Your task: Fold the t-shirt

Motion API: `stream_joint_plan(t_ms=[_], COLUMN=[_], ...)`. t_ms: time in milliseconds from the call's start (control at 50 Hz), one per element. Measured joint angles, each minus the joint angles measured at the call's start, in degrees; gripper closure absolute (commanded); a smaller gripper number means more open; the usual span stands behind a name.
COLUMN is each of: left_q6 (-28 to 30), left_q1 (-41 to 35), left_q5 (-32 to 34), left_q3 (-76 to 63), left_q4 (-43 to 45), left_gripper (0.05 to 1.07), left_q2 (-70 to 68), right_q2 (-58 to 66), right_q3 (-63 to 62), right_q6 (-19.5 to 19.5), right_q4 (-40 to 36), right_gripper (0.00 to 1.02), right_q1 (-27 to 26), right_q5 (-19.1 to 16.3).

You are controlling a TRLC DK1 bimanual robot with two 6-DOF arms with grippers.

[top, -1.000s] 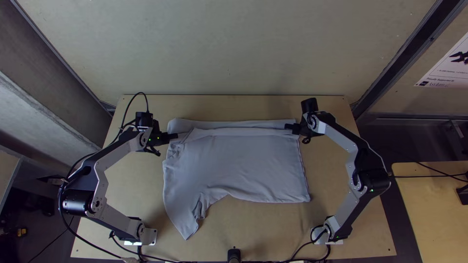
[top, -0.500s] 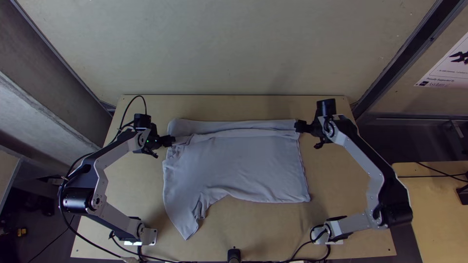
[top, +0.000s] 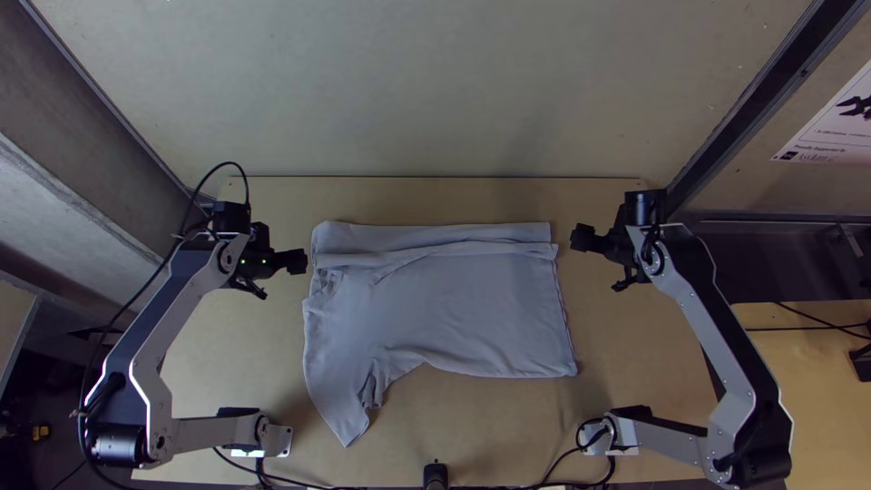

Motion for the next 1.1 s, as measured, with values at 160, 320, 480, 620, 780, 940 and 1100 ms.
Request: stream_joint_plan(t_ms=[160, 320, 480, 620, 780, 940, 1100], left_q6=[1.5, 1.5, 0.4, -1.8, -4.8, -7.4, -8.7], left_q1=[-0.5, -4.2, -9.4, -15.4, -22.0, -24.4, -28.8], left_q5=[0.4, 1.0, 1.2, 1.2, 1.3, 1.6, 3.0], left_q3=[2.7, 4.3, 3.5, 0.0, -6.0, -10.6, -13.9], left_q4=[-8.2, -20.9, -28.9, -32.7, -36.4, -37.0, -37.0], left_gripper=[0.1, 0.1, 0.1, 0.1, 0.1, 0.1, 0.1], left_q2=[-4.4, -8.7, -13.8, -19.3, -22.6, -23.3, -23.2], right_q2=[-3.8, -7.5, -11.4, -12.8, -13.4, -14.8, -15.3], right_q3=[0.0, 0.0, -0.4, -1.1, -1.9, -3.5, -5.6], right_q6=[0.0, 0.0, 0.5, 1.2, 2.3, 3.5, 3.6], right_q4=[-3.0, -6.9, -10.1, -14.5, -17.0, -17.1, -17.2], right_gripper=[0.04, 0.04, 0.05, 0.05, 0.05, 0.05, 0.05], right_q1=[0.0, 0.3, 2.2, 4.5, 6.9, 7.9, 7.9], right_q5=[-0.1, -0.2, -0.7, -1.1, -1.1, -1.1, -1.1])
